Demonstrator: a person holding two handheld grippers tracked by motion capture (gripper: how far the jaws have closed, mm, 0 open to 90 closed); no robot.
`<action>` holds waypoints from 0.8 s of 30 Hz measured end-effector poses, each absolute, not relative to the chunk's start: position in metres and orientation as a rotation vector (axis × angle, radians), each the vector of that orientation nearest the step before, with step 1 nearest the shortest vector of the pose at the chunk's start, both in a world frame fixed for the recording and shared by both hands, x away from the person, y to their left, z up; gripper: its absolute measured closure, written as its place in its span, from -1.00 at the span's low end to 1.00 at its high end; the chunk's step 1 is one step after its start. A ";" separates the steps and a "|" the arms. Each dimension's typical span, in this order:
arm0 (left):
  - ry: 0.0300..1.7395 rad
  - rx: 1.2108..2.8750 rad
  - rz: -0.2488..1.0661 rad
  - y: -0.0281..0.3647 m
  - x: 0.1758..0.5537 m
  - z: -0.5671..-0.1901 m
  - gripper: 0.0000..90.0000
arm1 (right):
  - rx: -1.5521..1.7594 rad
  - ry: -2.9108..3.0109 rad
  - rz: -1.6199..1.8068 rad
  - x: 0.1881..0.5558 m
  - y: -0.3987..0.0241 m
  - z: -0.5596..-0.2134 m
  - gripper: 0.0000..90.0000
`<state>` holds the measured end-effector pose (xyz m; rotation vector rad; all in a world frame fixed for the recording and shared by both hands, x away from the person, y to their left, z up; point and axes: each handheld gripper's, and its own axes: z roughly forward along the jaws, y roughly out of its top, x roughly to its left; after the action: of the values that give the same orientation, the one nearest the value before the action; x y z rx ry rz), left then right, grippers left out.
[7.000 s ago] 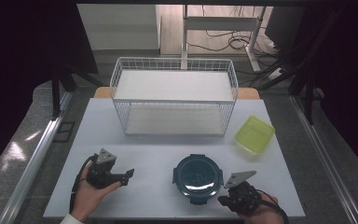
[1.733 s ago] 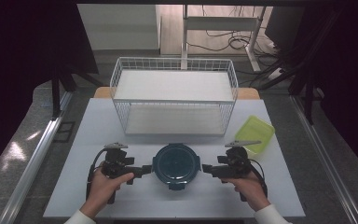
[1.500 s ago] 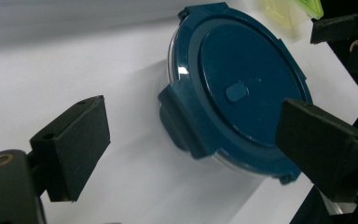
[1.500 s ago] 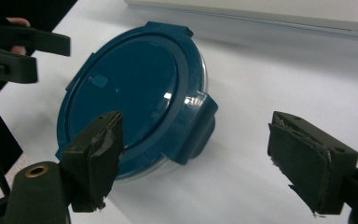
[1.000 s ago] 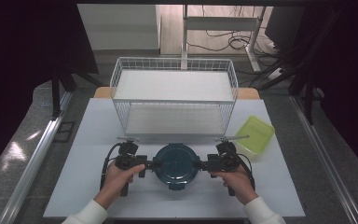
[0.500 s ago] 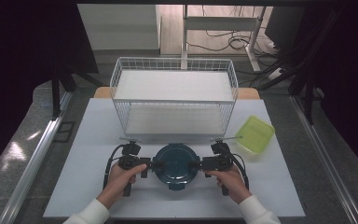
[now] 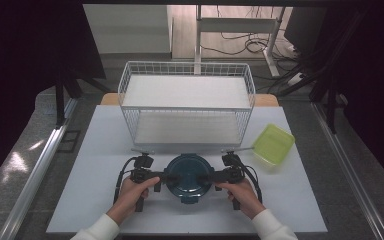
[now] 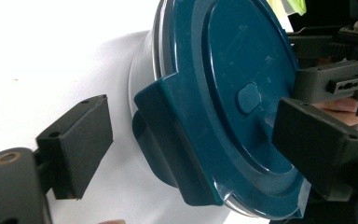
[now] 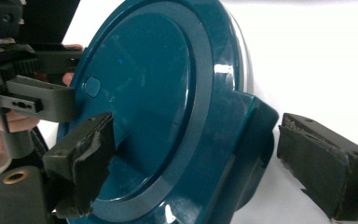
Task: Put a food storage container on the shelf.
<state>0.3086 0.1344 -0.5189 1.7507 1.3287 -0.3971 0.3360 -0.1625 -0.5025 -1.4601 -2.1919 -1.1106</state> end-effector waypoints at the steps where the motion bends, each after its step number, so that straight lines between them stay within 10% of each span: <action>1: 1.329 1.751 -0.397 0.134 0.309 -0.519 -0.66 | -1.459 -2.183 -1.110 0.336 -0.162 -0.503 -0.71; 24: 1.326 1.722 -0.409 0.134 0.297 -0.510 -0.28 | -1.519 -2.070 -1.119 0.326 -0.169 -0.497 -0.37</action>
<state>0.2967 0.1341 -0.5100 1.7216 1.3260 -0.4090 0.3255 -0.1688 -0.4974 -1.5195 -2.0699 -1.1190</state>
